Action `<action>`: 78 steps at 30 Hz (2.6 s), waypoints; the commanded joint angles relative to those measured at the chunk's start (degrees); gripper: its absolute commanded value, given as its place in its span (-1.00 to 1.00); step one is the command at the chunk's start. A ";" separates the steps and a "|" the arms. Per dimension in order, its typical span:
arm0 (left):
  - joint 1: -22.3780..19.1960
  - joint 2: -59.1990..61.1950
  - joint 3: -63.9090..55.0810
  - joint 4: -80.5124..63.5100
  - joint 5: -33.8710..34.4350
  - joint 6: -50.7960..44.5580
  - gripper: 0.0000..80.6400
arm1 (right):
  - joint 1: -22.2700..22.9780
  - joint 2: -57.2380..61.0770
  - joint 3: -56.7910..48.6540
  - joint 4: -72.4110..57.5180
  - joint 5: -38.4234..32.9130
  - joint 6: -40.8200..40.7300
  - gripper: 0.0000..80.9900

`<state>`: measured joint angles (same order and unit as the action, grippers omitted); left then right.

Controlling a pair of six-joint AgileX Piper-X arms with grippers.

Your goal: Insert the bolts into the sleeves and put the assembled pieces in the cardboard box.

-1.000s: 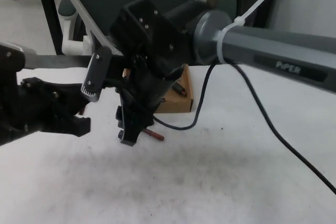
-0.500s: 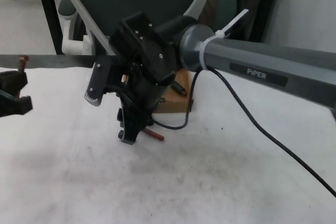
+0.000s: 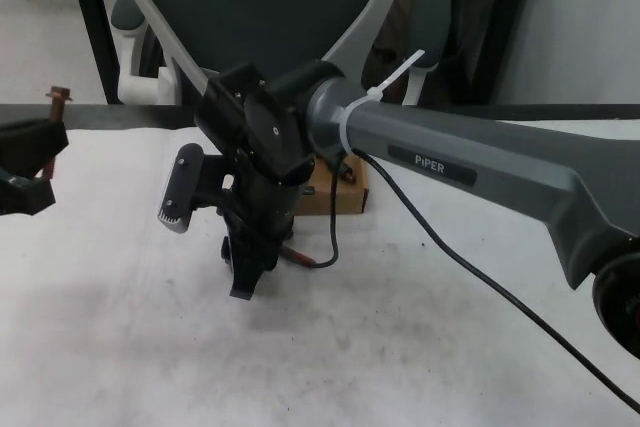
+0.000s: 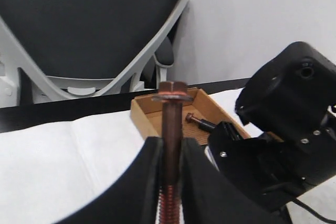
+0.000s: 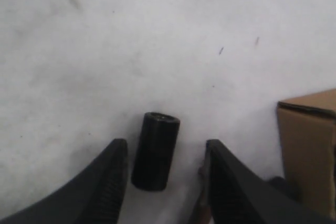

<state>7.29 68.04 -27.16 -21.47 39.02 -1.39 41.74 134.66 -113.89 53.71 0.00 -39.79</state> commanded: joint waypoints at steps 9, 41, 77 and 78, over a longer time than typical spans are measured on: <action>0.14 -0.91 -0.30 -1.99 3.10 -1.40 -0.98 | -0.06 0.59 -0.72 0.97 -2.94 2.39 0.08; 0.01 -0.91 -0.30 -4.53 12.16 0.37 -0.98 | -2.72 -9.65 8.85 -1.97 -14.40 10.34 -0.99; -32.91 -0.91 7.02 -29.92 -8.02 -12.00 -0.98 | 3.52 -61.93 105.17 -109.16 -14.29 50.20 -0.99; -33.37 -0.77 7.27 -30.30 -8.06 -12.35 -0.98 | 4.35 -61.93 105.15 -109.15 -14.29 50.19 -0.99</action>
<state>-25.00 68.04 -20.75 -47.61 32.94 -11.12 44.86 73.36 -8.97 -52.20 -14.05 8.68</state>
